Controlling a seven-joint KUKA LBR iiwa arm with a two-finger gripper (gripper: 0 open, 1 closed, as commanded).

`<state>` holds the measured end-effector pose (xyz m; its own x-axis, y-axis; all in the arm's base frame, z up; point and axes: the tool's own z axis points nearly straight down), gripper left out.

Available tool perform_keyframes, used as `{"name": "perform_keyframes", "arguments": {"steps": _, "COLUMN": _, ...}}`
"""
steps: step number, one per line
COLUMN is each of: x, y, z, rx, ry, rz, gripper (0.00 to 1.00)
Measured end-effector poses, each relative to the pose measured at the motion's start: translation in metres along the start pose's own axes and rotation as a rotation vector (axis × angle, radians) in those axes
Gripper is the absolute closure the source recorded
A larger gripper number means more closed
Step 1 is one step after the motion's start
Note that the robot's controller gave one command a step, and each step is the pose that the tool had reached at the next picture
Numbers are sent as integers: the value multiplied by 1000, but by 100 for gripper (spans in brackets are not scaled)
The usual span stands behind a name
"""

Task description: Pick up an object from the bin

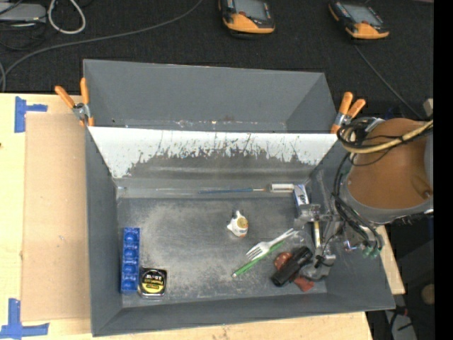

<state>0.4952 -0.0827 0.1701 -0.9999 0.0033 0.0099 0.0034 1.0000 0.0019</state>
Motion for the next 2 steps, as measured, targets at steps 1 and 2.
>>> {"name": "perform_keyframes", "arguments": {"steps": 1, "x": -2, "y": 0, "z": -4, "rx": 1, "ry": -8, "rz": -3, "gripper": 0}}
{"name": "perform_keyframes", "arguments": {"steps": 2, "x": 16, "y": 23, "z": -14, "rx": 1, "ry": -4, "rz": -196, "gripper": 0}}
